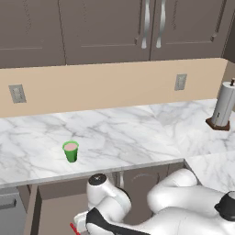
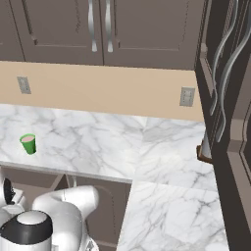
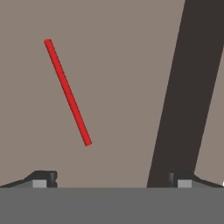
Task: Pick up the straw from the left drawer and put it inside the smoothie cup.
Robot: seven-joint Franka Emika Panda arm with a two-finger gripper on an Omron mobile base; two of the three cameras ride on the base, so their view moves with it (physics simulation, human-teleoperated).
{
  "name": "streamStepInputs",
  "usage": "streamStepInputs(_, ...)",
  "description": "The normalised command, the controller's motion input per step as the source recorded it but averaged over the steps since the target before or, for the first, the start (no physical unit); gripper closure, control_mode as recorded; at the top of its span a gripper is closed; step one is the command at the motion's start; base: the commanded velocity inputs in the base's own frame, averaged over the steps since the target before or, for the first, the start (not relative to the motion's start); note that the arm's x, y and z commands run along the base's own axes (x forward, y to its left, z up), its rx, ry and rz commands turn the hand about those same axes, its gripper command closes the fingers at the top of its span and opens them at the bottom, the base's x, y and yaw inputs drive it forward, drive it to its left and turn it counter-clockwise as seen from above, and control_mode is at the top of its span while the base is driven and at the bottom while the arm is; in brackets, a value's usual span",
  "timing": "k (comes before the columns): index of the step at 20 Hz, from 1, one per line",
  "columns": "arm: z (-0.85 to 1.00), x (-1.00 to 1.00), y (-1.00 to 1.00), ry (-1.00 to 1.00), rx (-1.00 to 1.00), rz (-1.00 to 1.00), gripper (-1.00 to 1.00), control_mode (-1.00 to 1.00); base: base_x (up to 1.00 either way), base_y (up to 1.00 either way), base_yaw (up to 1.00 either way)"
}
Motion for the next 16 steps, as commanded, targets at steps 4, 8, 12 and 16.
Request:
streamStepInputs(4, -0.34, 0.07, 0.24, -0.01, -0.07, 0.06, -1.0, -1.0, 0.0, 0.0, 0.0)
streamStepInputs(8, -0.39, 0.0, 0.21, -0.05, -0.02, 0.06, -1.0, -1.0, 0.0, 0.0, 0.0)
streamStepInputs(12, -0.32, 0.04, 0.26, -0.07, 0.0, 0.06, -1.0, -1.0, 0.0, 0.0, 0.0)
streamStepInputs(16, -0.38, 0.13, 0.23, -0.07, 0.0, 0.07, -1.0, -1.0, 0.0, 0.0, 0.0)
